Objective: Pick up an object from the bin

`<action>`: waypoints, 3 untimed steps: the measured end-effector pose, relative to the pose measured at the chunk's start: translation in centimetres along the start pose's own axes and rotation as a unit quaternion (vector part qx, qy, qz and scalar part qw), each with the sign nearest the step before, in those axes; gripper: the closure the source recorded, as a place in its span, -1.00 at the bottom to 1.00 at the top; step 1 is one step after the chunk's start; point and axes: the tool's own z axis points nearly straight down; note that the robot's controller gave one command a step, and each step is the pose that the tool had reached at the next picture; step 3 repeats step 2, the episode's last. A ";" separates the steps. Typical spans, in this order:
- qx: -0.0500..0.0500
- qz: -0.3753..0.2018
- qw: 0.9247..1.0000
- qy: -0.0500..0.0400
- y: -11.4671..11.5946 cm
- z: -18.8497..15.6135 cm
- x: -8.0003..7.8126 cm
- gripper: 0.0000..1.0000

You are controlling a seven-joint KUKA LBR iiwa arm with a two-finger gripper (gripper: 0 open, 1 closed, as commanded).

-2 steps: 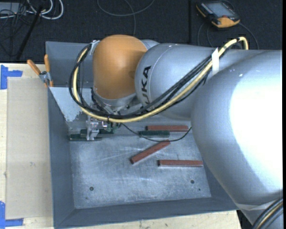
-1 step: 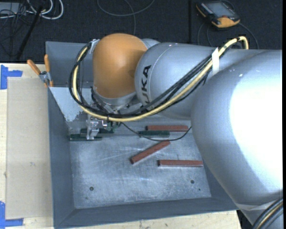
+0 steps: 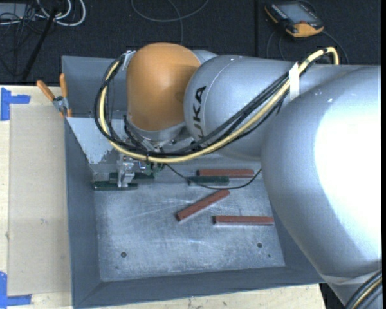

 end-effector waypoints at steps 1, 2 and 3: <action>0.000 0.001 1.000 0.001 0.0 0.4 -0.1 1.00; -0.001 0.001 1.000 -0.002 0.0 -3.9 -0.2 1.00; -0.001 0.001 1.000 -0.002 0.0 -3.9 -0.2 1.00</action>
Offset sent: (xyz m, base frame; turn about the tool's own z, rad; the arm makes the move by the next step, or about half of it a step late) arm 0.0000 0.0000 0.0366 0.0000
